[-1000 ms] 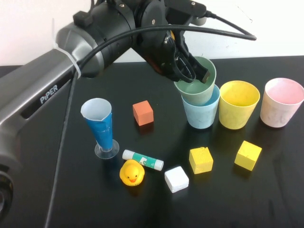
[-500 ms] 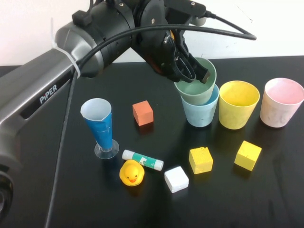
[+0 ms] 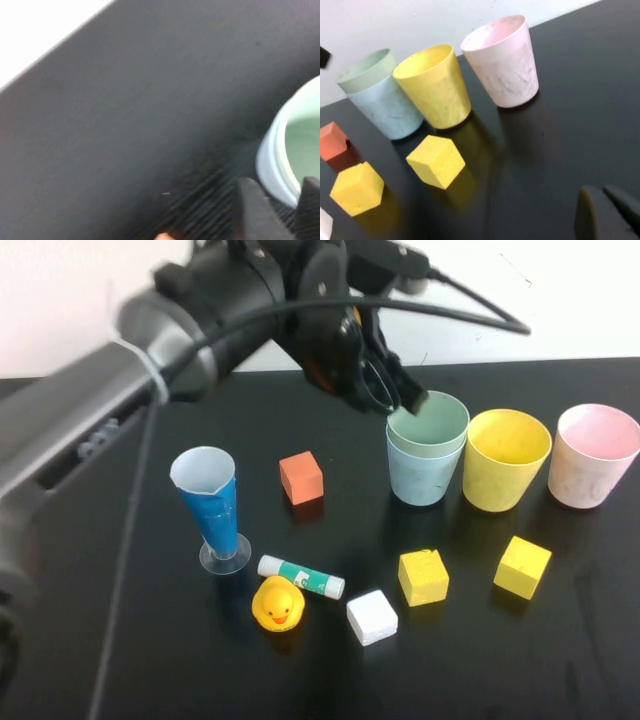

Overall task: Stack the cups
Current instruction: Place the green cup on the blue cup, then pick up the pink cup

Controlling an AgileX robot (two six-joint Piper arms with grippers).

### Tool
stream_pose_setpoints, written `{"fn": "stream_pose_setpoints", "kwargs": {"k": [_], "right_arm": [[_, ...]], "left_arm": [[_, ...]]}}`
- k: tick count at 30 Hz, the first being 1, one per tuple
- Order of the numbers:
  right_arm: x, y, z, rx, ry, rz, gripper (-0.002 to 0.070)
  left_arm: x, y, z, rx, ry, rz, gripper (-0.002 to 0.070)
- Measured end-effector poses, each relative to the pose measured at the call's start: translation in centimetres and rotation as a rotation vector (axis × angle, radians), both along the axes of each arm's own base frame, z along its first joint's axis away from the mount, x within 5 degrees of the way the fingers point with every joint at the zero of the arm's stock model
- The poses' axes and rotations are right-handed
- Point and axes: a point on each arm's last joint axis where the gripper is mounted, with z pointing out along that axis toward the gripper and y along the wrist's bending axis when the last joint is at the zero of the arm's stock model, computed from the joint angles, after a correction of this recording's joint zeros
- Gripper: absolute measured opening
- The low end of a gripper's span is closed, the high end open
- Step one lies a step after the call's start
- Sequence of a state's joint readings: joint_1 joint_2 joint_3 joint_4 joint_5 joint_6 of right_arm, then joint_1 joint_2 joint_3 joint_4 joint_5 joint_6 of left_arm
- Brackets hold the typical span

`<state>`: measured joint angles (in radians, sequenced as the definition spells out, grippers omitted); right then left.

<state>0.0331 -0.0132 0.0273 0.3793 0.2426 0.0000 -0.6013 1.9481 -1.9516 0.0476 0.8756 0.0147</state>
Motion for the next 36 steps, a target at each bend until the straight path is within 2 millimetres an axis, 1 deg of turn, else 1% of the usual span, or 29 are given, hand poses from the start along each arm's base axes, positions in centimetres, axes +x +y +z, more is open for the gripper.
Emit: {"fn": "stream_pose_setpoints", "kwargs": {"k": [2,3,5,7,8,10,12,14,15,17,21,22,23,24,25,29,30,31,33,36], "right_arm": [[0.0,0.0,0.0,0.000,-0.002,0.001,-0.0003],[0.0,0.0,0.0,-0.004,-0.003,0.003,-0.0003],[-0.1,0.1,0.7,-0.039,-0.019,0.016,-0.0003],[-0.3,0.1,2.5,-0.098,-0.065,0.032,-0.0003],[-0.4,0.1,3.6,-0.128,-0.083,0.038,-0.0003],[-0.3,0.2,5.5,-0.215,-0.068,0.060,-0.0003],[0.2,0.2,6.8,-0.318,0.000,0.096,-0.0003],[1.0,0.2,8.1,-0.431,0.100,0.143,-0.0003],[1.4,0.1,8.8,-0.491,0.155,0.170,-0.0003],[2.2,-0.1,10.7,-0.588,0.237,0.208,-0.0003],[4.3,-0.1,13.7,-0.681,0.400,0.300,-0.0003],[4.9,-0.1,14.1,-0.697,0.431,0.329,-0.0003],[5.6,0.0,14.8,-0.710,0.452,0.362,-0.0003],[6.3,0.2,15.3,-0.717,0.467,0.393,-0.0003],[6.8,0.4,15.7,-0.725,0.484,0.434,-0.0003],[9.9,1.2,17.5,-0.705,0.570,0.580,-0.0003],[10.7,1.4,17.8,-0.702,0.598,0.609,-0.0003],[11.7,1.6,18.1,-0.704,0.627,0.641,-0.0003],[13.9,2.1,18.6,-0.716,0.676,0.699,-0.0003],[17.5,3.0,18.8,-0.754,0.714,0.742,-0.0002]], "left_arm": [[-0.7,0.8,1.7,0.016,-0.047,0.005,0.0092],[-1.1,1.2,2.6,0.024,-0.065,0.006,0.0065],[-2.4,2.3,4.8,0.031,-0.098,0.004,0.0028],[-4.0,3.4,6.4,0.031,-0.123,-0.004,0.0014],[-4.8,4.0,6.9,0.031,-0.129,-0.007,0.0010],[-6.2,4.9,7.1,0.030,-0.133,-0.020,0.0005],[-7.9,5.8,6.5,0.007,-0.128,-0.032,0.0003],[-9.4,6.5,5.2,-0.011,-0.111,-0.041,0.0002],[-10.6,7.3,4.9,-0.029,-0.122,-0.043,0.0002],[-12.7,8.6,3.7,-0.050,-0.134,-0.046,0.0002],[-16.7,11.1,1.4,-0.118,-0.169,-0.036,0.0001],[-17.6,11.7,0.9,-0.131,-0.176,-0.032,0.0002],[-18.8,12.5,0.0,-0.152,-0.187,-0.026,0.0002],[-19.6,13.1,-0.6,-0.166,-0.195,-0.021,0.0002],[-20.6,13.7,-1.7,-0.175,-0.193,-0.015,0.0002],[-23.9,16.0,-4.1,-0.208,-0.229,-0.011,0.0002],[-24.4,16.4,-4.2,-0.217,-0.239,-0.011,0.0002],[-25.2,16.9,-4.7,-0.224,-0.250,-0.011,0.0001],[-26.1,17.5,-5.5,-0.230,-0.256,-0.010,0.0001],[-27.3,18.3,-6.1,-0.248,-0.282,-0.011,0.0001]]}}
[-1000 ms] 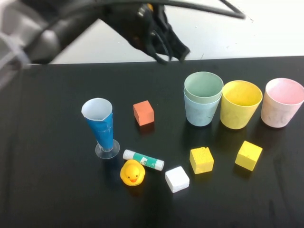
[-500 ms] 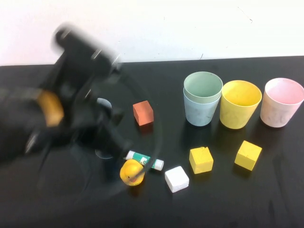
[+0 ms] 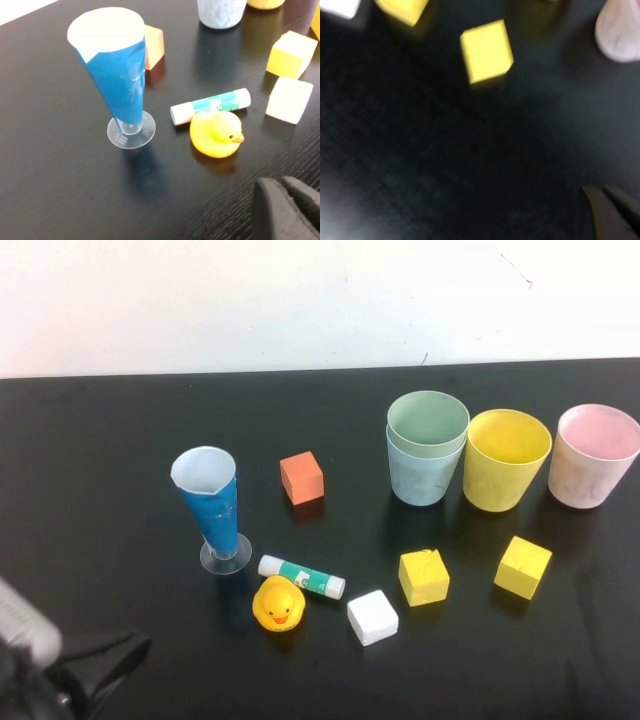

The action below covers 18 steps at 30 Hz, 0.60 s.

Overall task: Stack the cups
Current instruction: Pick up the pink cup

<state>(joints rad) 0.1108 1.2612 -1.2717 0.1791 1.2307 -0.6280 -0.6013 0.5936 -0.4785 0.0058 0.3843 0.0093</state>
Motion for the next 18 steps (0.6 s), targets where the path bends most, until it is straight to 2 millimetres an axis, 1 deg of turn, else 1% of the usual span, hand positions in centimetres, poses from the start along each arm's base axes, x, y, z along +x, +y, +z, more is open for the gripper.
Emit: {"fn": "stream_pose_setpoints", "kwargs": {"k": [2,3,4,6,10,11,12,13,15,18], "right_arm": [[2.7,0.5,0.0,-0.043,0.008,0.017,0.0004],[3.6,0.5,-0.1,-0.062,0.009,0.019,0.0013],[4.7,0.6,-0.2,-0.079,0.012,0.020,0.0031],[6.7,0.6,-0.5,-0.095,0.021,-0.009,0.0088],[9.9,0.9,-1.2,-0.093,0.040,-0.073,0.0315],[10.9,1.0,-1.3,-0.091,0.039,-0.091,0.0391],[11.7,1.1,-1.6,-0.091,0.043,-0.108,0.0445],[12.4,1.1,-2.0,-0.092,0.052,-0.121,0.0477],[13.9,1.3,-2.7,-0.096,0.061,-0.145,0.0522],[15.8,1.3,-4.3,-0.097,0.093,-0.174,0.0537]], "left_arm": [[-0.5,0.4,0.1,-0.016,-0.022,0.000,0.0001],[-0.7,0.5,0.2,-0.030,-0.029,0.004,0.0002],[-0.9,0.6,0.2,-0.037,-0.039,0.004,0.0002],[-1.0,0.7,0.2,-0.041,-0.045,0.004,0.0002],[-1.1,0.7,0.2,-0.053,-0.031,0.004,0.0002],[-1.1,0.6,0.2,-0.061,-0.026,0.004,0.0002],[-1.1,0.6,0.2,-0.065,-0.021,0.004,0.0001],[-1.1,0.6,0.2,-0.071,-0.017,0.004,0.0001],[-1.2,0.6,0.2,-0.074,-0.014,0.004,0.0001],[-1.2,0.6,0.2,-0.076,-0.011,0.004,0.0001]]}}
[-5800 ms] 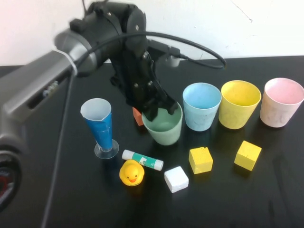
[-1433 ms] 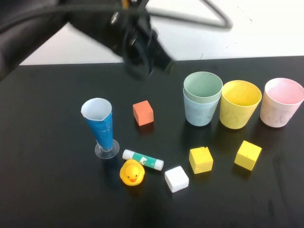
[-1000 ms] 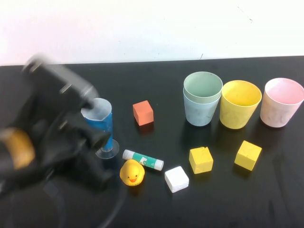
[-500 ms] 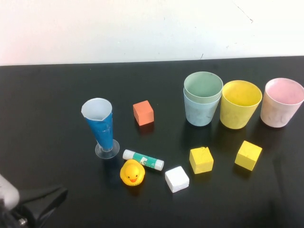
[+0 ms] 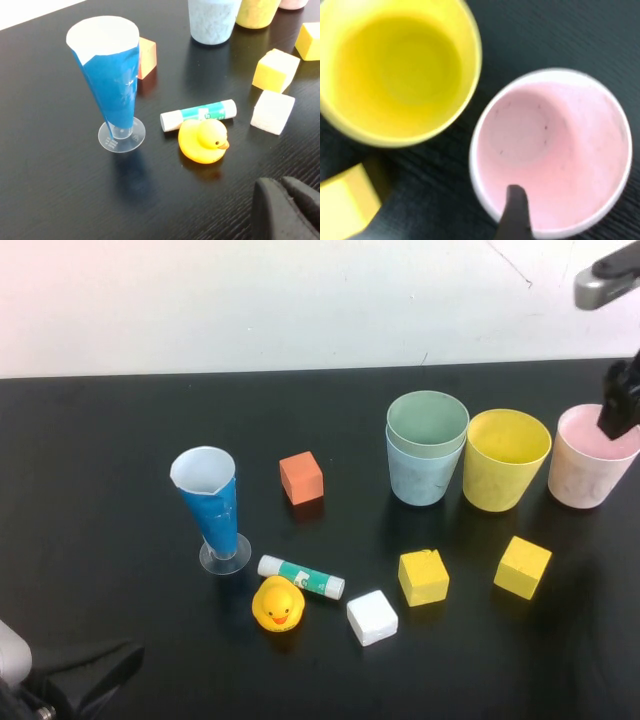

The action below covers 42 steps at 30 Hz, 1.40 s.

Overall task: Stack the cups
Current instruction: Pick up the pink cup, then place the pink cup on the yellow cup

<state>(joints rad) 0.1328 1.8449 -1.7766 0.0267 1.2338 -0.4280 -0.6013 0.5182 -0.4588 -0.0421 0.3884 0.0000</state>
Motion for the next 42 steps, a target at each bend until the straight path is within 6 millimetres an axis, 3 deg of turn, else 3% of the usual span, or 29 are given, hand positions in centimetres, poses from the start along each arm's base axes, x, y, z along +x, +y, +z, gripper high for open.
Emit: {"fn": "stream_pose_setpoints", "kwargs": {"k": [6,9,10,12,14,18,23,26,29,37,42], "right_arm": [[2.8,0.0,-5.6,-0.013,0.122,-0.022,0.0515],[3.5,0.1,-7.6,-0.026,0.167,0.013,0.0359],[3.6,0.1,-7.9,-0.029,0.173,0.022,0.0246],[3.6,0.1,-7.7,-0.033,0.168,0.031,0.0124],[3.8,0.0,-6.7,-0.040,0.136,0.035,0.0062],[3.7,-0.3,-2.5,-0.059,0.008,0.035,0.0061],[1.5,-0.4,5.5,-0.012,-0.212,0.038,0.0061],[0.3,0.4,8.1,0.060,-0.279,0.099,0.0061],[0.1,1.7,8.1,0.120,-0.273,0.164,0.0060],[1.9,5.2,4.2,0.134,-0.173,0.252,0.0059],[1.9,6.6,3.4,0.100,-0.158,0.288,0.0058]], "left_arm": [[0.0,0.0,0.0,-0.008,0.005,0.000,0.0001],[0.0,-0.1,0.0,-0.022,0.015,0.002,0.0002],[0.0,-0.1,0.0,-0.022,0.015,0.002,0.0002],[0.0,-0.1,0.0,-0.022,0.017,0.001,0.0002],[-0.1,-0.1,0.0,-0.023,0.017,0.001,0.0001],[-0.1,-0.1,0.0,-0.024,0.018,0.001,0.0001],[-0.1,-0.1,0.0,-0.020,0.015,-0.001,0.0001],[-0.1,-0.1,0.0,-0.020,0.015,-0.001,0.0001],[-0.1,-0.1,0.0,-0.020,0.015,-0.001,0.0001],[-0.1,-0.1,0.0,-0.022,0.016,-0.001,0.0001],[-0.1,-0.1,0.0,-0.031,0.023,0.001,0.0001]]}}
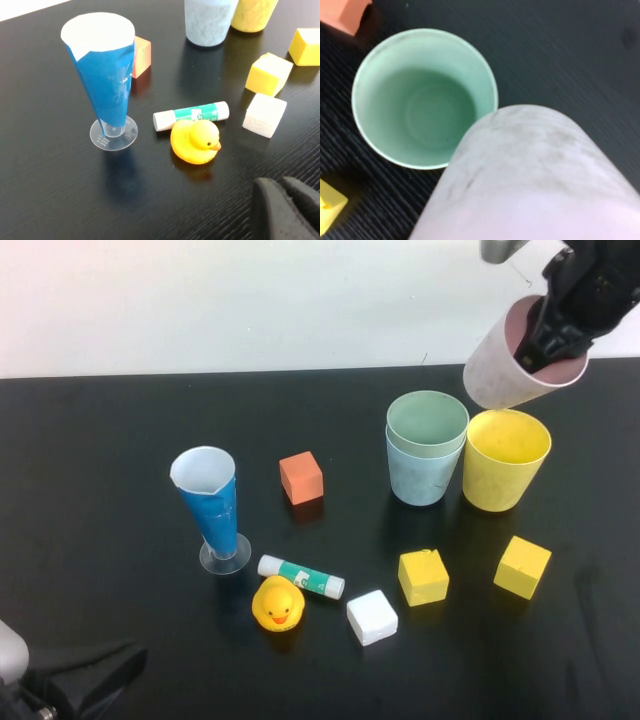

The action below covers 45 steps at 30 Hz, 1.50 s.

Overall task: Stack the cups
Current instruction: Place the pink cup on the yellow cup, then pick up the yellow cup

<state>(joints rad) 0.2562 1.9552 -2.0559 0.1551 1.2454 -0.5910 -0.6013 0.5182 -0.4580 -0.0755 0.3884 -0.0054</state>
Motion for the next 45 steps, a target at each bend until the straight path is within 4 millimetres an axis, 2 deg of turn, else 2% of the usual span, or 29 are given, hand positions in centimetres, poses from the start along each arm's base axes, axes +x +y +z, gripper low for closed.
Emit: {"fn": "stream_pose_setpoints", "kwargs": {"k": [5,12,17,20,26,30,34,36,38,41,43,45], "right_arm": [[0.0,0.2,-0.4,-0.020,0.011,-0.007,0.0058],[-0.2,0.0,-3.3,-0.067,0.102,-0.020,0.0058],[-0.3,-0.1,-3.7,-0.071,0.118,-0.020,0.0066],[-0.3,-0.1,-3.8,-0.072,0.120,-0.019,0.0114],[-0.1,-0.1,-4.1,-0.082,0.126,-0.026,0.0344],[0.5,-0.2,-5.6,-0.120,0.149,-0.039,0.0398],[1.8,0.1,-9.0,-0.136,0.222,-0.054,0.0398],[2.3,0.3,-10.7,-0.139,0.260,-0.053,0.0357],[2.5,0.4,-10.6,-0.126,0.243,-0.052,0.0277],[2.5,0.3,-10.3,-0.136,0.236,-0.061,0.0271],[2.4,-0.1,-9.2,-0.165,0.203,-0.069,0.0258],[2.0,-0.7,-7.2,-0.196,0.142,-0.083,0.0238]], "left_arm": [[0.0,0.0,0.0,0.009,-0.006,0.000,0.0001],[0.0,0.1,0.0,0.014,-0.010,0.001,0.0001],[0.0,0.1,0.0,0.021,-0.015,-0.002,0.0001],[0.0,0.1,0.0,0.022,-0.015,-0.002,0.0001],[0.0,0.1,0.0,0.015,-0.010,0.002,0.0001],[0.0,0.1,-0.1,0.015,0.000,0.002,0.0001],[-0.1,0.0,-0.2,0.006,0.018,0.001,0.0001],[-0.1,0.0,-0.2,0.001,0.028,0.000,0.0001],[-0.1,0.0,-0.2,-0.003,0.030,0.001,0.0001],[-0.1,0.0,-0.2,-0.011,0.039,0.005,0.0001],[-0.1,0.0,-0.2,-0.014,0.046,0.006,0.0001],[-0.2,0.0,-0.3,-0.012,0.051,0.007,0.0001]]}}
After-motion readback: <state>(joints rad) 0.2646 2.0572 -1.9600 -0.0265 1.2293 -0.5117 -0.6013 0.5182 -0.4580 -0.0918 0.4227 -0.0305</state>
